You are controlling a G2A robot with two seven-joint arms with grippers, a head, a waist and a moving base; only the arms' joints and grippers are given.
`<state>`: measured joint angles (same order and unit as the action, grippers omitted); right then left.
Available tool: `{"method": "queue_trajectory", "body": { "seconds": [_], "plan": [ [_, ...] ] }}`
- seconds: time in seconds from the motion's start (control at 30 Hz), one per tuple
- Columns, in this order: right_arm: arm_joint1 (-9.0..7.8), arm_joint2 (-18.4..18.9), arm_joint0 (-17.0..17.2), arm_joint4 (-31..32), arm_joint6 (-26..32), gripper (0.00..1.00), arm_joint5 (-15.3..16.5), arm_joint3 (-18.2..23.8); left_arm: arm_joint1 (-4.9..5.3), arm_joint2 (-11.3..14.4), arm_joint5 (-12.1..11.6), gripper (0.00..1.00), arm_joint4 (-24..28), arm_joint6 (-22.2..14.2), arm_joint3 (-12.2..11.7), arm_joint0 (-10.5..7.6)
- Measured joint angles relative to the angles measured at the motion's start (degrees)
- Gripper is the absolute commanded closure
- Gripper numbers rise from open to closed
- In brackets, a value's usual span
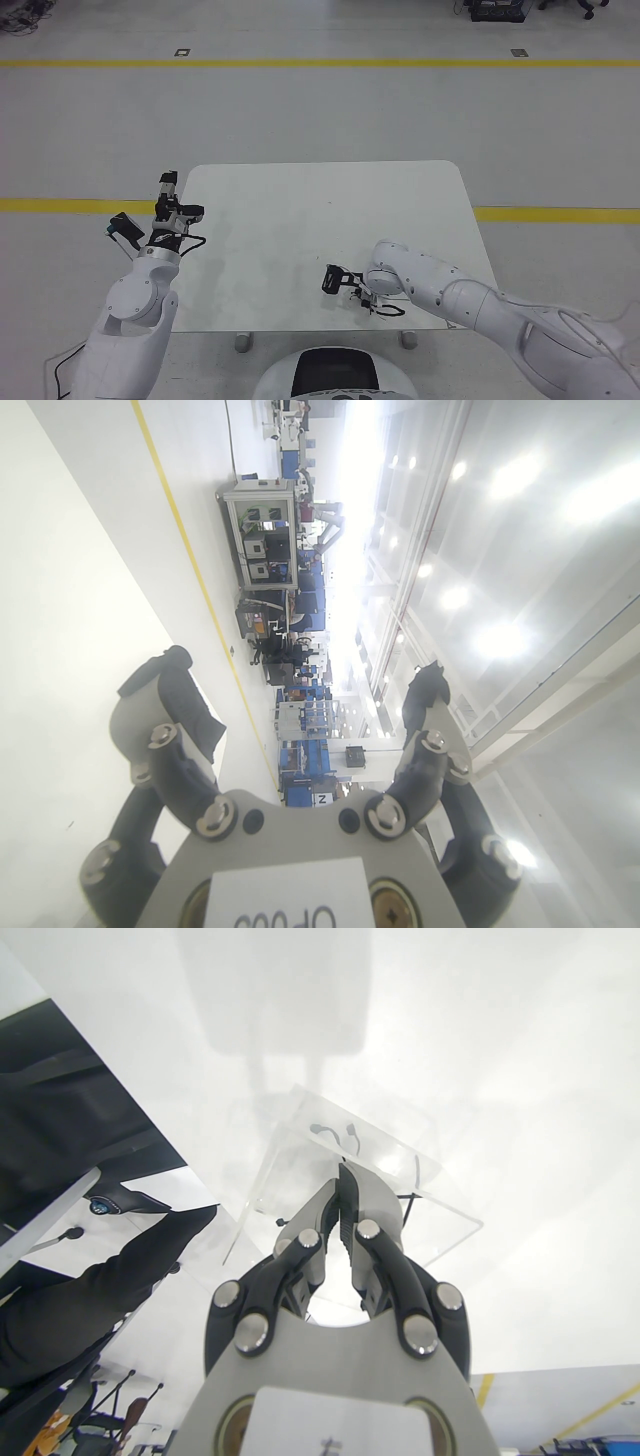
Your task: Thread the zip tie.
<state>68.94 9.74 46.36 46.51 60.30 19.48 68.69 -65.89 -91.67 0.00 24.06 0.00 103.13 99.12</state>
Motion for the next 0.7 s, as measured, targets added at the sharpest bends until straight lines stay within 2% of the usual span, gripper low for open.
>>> {"method": "queue_trajectory", "body": {
  "seconds": [0.1,0.43,0.7],
  "plan": [
    [-0.09,0.0,-0.1,0.2,-0.1,0.92,0.0,0.4,0.0,0.0,0.0,0.0,0.0,0.0,0.0,0.0],
    [-0.69,0.0,-0.4,1.0,-0.9,0.92,0.0,1.1,0.0,0.0,0.0,0.0,0.0,0.0,0.0,0.0],
    [-0.45,0.0,-0.2,0.9,-0.8,0.89,0.0,0.3,0.0,0.0,0.0,0.0,0.0,0.0,0.0,0.0]
  ]
}}
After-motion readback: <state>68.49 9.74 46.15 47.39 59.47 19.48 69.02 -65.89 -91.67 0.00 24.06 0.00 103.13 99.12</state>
